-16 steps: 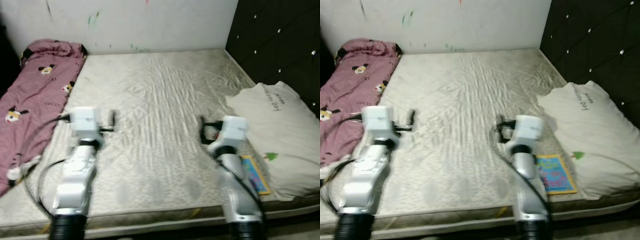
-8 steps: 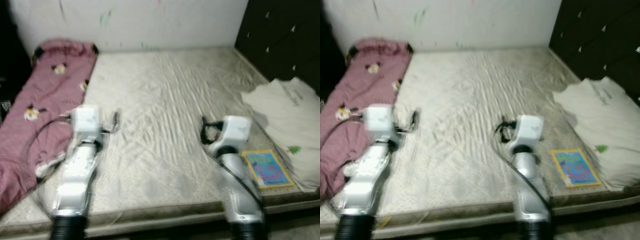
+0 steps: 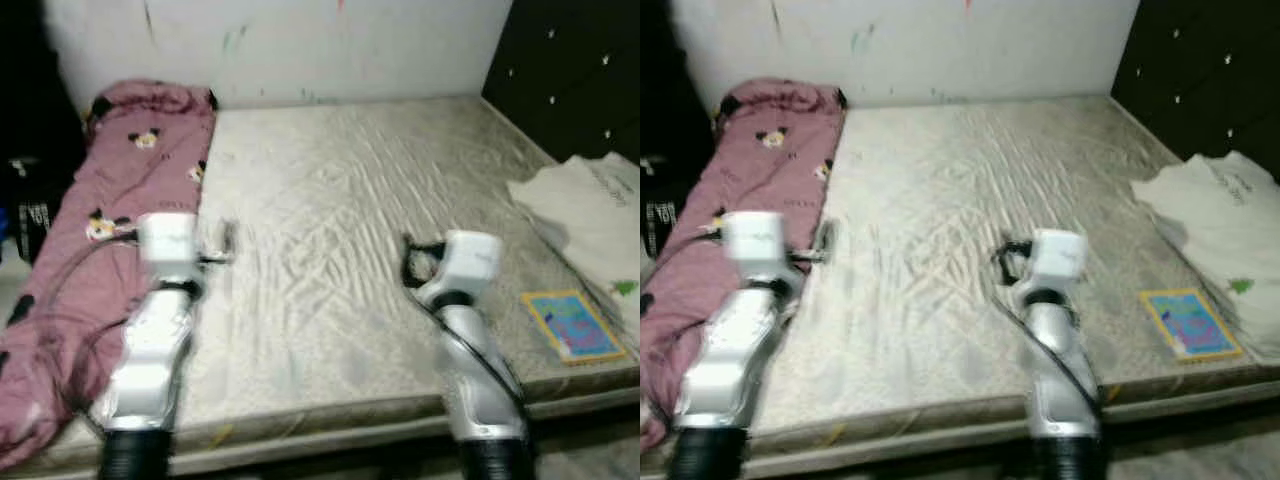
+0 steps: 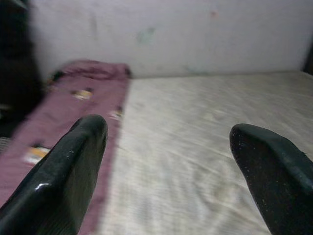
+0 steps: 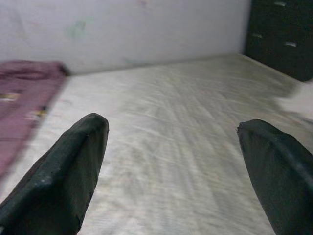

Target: Clean up the room

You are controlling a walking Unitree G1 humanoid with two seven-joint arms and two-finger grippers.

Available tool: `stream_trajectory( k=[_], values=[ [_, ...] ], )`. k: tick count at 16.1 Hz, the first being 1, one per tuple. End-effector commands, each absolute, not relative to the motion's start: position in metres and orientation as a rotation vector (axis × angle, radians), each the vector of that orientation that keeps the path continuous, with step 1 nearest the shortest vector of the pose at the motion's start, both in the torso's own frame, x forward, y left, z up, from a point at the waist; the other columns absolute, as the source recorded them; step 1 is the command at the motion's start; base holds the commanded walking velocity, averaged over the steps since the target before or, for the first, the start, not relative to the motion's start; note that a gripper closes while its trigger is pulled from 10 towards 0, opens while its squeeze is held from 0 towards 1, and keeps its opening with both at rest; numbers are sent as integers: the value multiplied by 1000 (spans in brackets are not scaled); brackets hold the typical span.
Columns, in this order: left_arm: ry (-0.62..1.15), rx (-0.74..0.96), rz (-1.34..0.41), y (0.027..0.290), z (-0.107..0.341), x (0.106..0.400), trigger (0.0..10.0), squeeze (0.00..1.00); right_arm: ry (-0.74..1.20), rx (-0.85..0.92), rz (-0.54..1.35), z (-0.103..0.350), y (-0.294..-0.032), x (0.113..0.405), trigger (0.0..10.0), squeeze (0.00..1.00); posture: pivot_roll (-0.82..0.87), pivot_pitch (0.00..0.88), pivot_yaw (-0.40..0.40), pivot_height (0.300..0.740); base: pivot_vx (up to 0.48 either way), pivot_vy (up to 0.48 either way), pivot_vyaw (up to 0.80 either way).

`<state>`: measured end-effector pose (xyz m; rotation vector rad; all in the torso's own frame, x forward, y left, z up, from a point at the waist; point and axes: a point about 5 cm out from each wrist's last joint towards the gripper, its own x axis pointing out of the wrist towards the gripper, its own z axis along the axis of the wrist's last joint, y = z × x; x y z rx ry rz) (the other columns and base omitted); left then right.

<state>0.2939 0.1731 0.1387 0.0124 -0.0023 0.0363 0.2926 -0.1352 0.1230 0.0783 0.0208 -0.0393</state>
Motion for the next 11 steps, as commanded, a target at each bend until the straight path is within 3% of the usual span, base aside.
stream_trajectory(
  k=[1, 11],
  values=[
    [-20, -1, 10, 166, 142, 295, 10000, 0, 18, 74, -60, 124, -143, 293, 10000, 0, 22, 0, 34, 740, 0, 480, 0],
    [-15, -28, 20, 162, 141, 294, 10000, 0, 23, 58, -49, 125, -144, 295, 10000, 0, 11, 0, 26, 740, 0, 480, 0]
  ],
)
